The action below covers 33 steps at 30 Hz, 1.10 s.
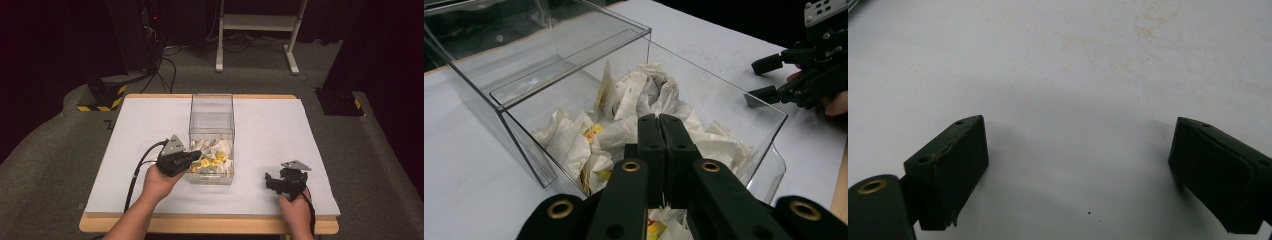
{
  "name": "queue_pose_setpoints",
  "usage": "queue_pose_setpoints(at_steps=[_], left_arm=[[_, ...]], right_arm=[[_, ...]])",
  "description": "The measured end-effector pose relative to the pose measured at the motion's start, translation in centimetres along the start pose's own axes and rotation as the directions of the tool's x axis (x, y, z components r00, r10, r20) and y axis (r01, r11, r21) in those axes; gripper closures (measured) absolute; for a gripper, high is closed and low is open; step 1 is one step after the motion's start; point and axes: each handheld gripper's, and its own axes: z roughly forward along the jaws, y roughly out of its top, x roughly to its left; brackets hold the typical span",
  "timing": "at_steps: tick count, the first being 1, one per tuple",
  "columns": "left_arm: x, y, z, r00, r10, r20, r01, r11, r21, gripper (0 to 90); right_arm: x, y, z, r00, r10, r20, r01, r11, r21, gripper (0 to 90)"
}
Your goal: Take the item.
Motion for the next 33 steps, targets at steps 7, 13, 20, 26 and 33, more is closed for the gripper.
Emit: queue_pose_setpoints(at_steps=[7,13,20,26,33], left_arm=[[0.3,0.0,-0.6,0.9998,-0.018,0.0,0.018,0.9995,-0.026,88.4],[0.7,0.2,-1.4,0.999,-0.044,0.01,0.044,0.9974,-0.057,88.4],[1.4,0.5,-2.5,0.998,-0.063,-0.001,0.063,0.9941,-0.088,88.4],[2.0,0.3,-3.2,0.9971,-0.074,-0.017,0.072,0.9923,-0.1,88.4],[2.6,0.1,-4.1,0.9959,-0.084,-0.033,0.08,0.991,-0.108,88.4]], right_arm=[[0.0,0.0,0.0,1.0,0.001,-0.001,-0.001,1.0,0.002,9.0],[0.0,0.0,0.0,1.0,0.0,-0.001,0.0,1.0,0.001,9.0],[0.0,0.0,0.0,1.0,0.001,-0.001,-0.001,1.0,0.002,9.0],[0.0,0.0,0.0,1.0,0.0,0.0,0.0,1.0,0.0,9.0],[0.0,0.0,0.0,1.0,0.0,-0.001,0.0,1.0,0.001,9.0]])
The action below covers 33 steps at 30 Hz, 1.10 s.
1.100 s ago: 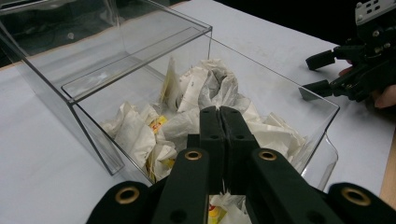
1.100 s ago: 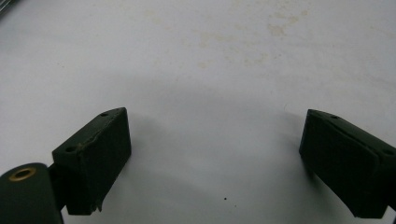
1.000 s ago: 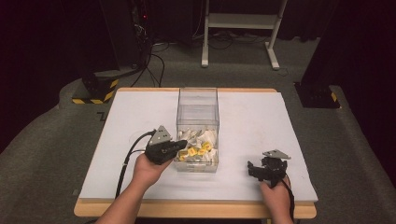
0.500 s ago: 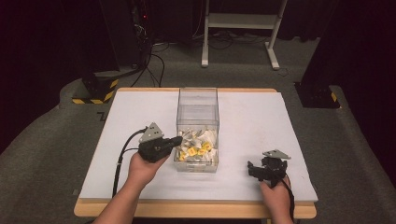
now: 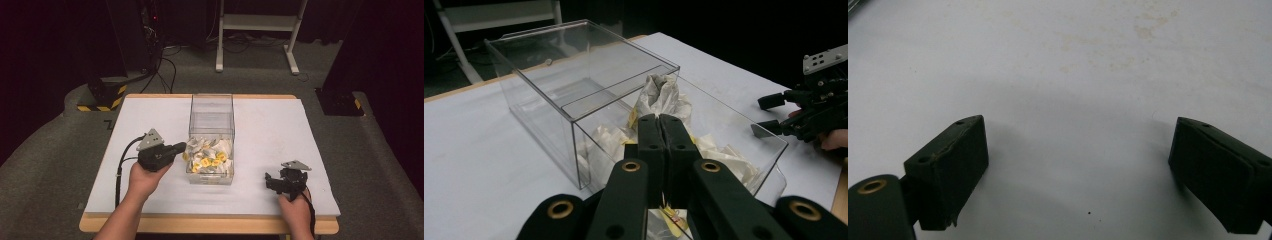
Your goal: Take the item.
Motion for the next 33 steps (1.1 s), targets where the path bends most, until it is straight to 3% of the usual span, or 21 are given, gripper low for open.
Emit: queue_pose_setpoints(at_steps=[16,33], left_arm=[[2.0,-0.2,-2.2,0.9984,-0.013,-0.056,0.012,0.9998,-0.014,88.4],[4.3,-0.4,-4.5,0.9922,-0.029,-0.121,0.026,0.9993,-0.027,88.4]], right_arm=[[0.0,0.0,0.0,1.0,0.001,0.0,-0.001,1.0,0.0,9.0],[0.0,0.0,0.0,1.0,0.0,-0.001,0.0,1.0,0.0,9.0]])
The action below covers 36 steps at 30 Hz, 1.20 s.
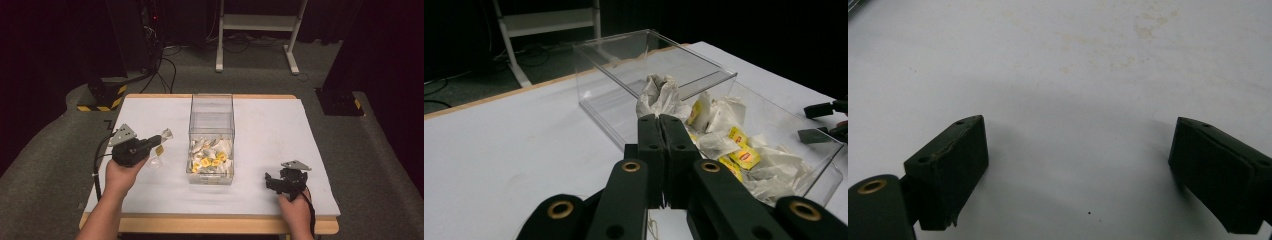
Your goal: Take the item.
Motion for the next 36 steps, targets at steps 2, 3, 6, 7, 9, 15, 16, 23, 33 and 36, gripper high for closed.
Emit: queue_pose_setpoints(at_steps=[2,3,6,7,9,15,16,23,33,36], left_arm=[[0.3,0.0,-0.2,1.0,0.0,-0.008,0.0,1.0,0.0,88.4],[0.4,0.0,-0.3,0.9999,-0.001,-0.012,0.001,1.0,-0.001,88.4],[0.8,-0.1,-0.6,0.9998,-0.006,-0.021,0.006,1.0,-0.004,88.5],[0.9,-0.1,-0.7,0.9996,-0.01,-0.025,0.01,0.9999,-0.006,88.4],[1.2,-0.2,-0.9,0.9995,-0.009,-0.03,0.009,0.9999,-0.006,88.4],[1.8,-0.4,-1.1,0.9989,-0.017,-0.043,0.017,0.9998,-0.004,88.4],[2.0,-0.4,-1.1,0.9988,-0.019,-0.046,0.019,0.9998,-0.003,88.4],[2.4,-0.6,-0.8,0.9981,-0.024,-0.056,0.024,0.9997,0.002,88.4],[3.1,-1.7,-0.3,0.997,-0.033,-0.07,0.035,0.999,0.029,88.4],[3.3,-2.0,-0.2,0.9967,-0.037,-0.073,0.04,0.9984,0.041,88.4]], right_arm=[[0.0,0.0,0.0,1.0,0.0,0.001,0.0,1.0,-0.001,9.0],[0.0,0.0,0.0,1.0,0.0,0.001,0.0,1.0,-0.001,9.0],[0.0,0.0,0.0,1.0,0.0,0.001,0.0,1.0,-0.001,9.0],[0.0,0.0,0.0,1.0,0.0,0.001,0.0,1.0,-0.001,9.0],[0.0,0.0,0.0,1.0,0.0,0.0,0.0,1.0,0.0,9.0],[0.0,0.0,0.0,1.0,0.0,0.0,0.0,1.0,0.0,9.0],[0.0,0.0,0.0,1.0,0.0,0.0,0.0,1.0,0.0,9.0],[0.0,0.0,0.0,1.0,0.0,0.001,0.0,1.0,-0.001,9.0],[0.0,0.0,0.0,1.0,0.0,0.0,0.0,1.0,0.0,9.0],[0.0,0.0,0.0,1.0,0.0,0.0,0.0,1.0,0.0,9.0]])
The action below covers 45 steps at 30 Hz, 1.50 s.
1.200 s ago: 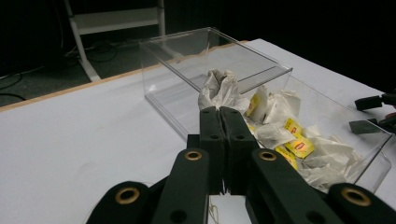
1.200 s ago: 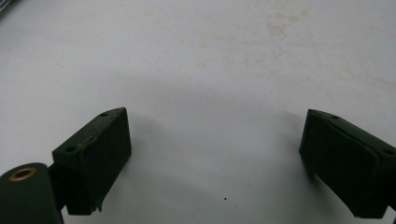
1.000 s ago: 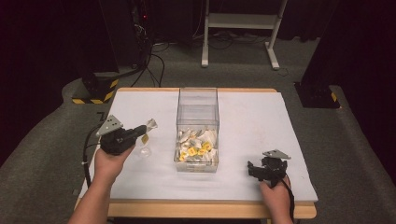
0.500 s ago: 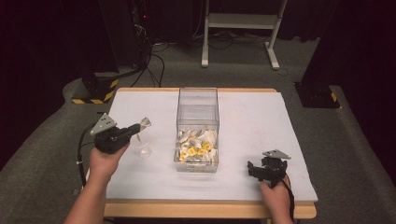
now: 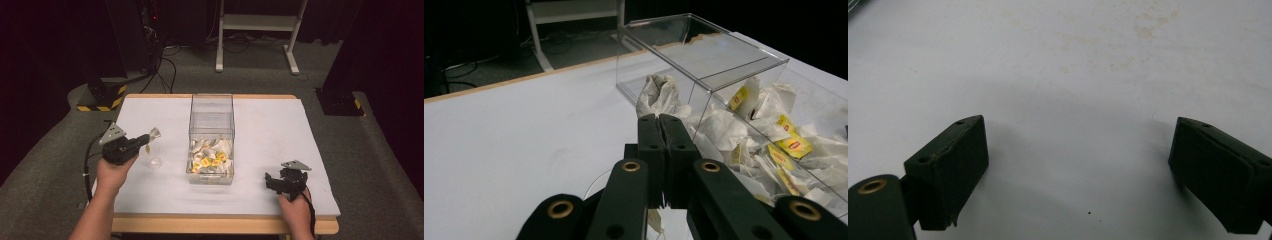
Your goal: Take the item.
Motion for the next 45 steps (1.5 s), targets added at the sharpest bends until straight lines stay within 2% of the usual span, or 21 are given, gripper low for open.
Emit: queue_pose_setpoints(at_steps=[16,27,29,30,31,33,39,45], left_arm=[[0.5,-1.8,0.3,0.9996,0.0,-0.03,0.002,0.9976,0.069,88.3],[0.7,-2.7,0.3,0.9994,-0.019,-0.029,0.022,0.9957,0.09,86.8],[0.8,-2.7,0.2,0.9993,-0.029,-0.023,0.031,0.996,0.084,81.8],[0.8,-2.7,0.2,0.9993,-0.029,-0.023,0.031,0.996,0.084,74.1],[0.8,-2.6,0.2,0.9993,-0.03,-0.022,0.032,0.9962,0.082,74.1],[0.9,-2.6,0.1,0.9994,-0.028,-0.021,0.03,0.9966,0.077,68.1],[0.9,-2.5,-0.1,0.9983,-0.019,-0.055,0.022,0.9975,0.067,51.7],[1.3,-2.6,-0.6,0.997,-0.033,-0.07,0.036,0.9982,0.048,39.8]], right_arm=[[0.0,0.0,0.0,1.0,-0.001,0.0,0.001,1.0,0.0,9.0],[0.0,0.0,0.0,1.0,-0.001,0.0,0.001,1.0,0.0,9.0],[0.0,0.0,0.0,1.0,-0.001,0.001,0.001,1.0,0.0,9.0],[0.0,0.0,0.0,1.0,-0.001,0.001,0.001,1.0,0.0,9.0],[0.0,0.0,0.0,1.0,-0.001,0.001,0.001,1.0,0.0,9.0],[0.0,0.0,0.0,1.0,-0.001,0.001,0.001,1.0,0.0,9.0],[0.0,0.0,0.0,1.0,-0.001,0.001,0.001,1.0,0.0,9.0],[0.0,0.0,0.0,1.0,-0.001,0.001,0.001,1.0,0.0,9.1]])
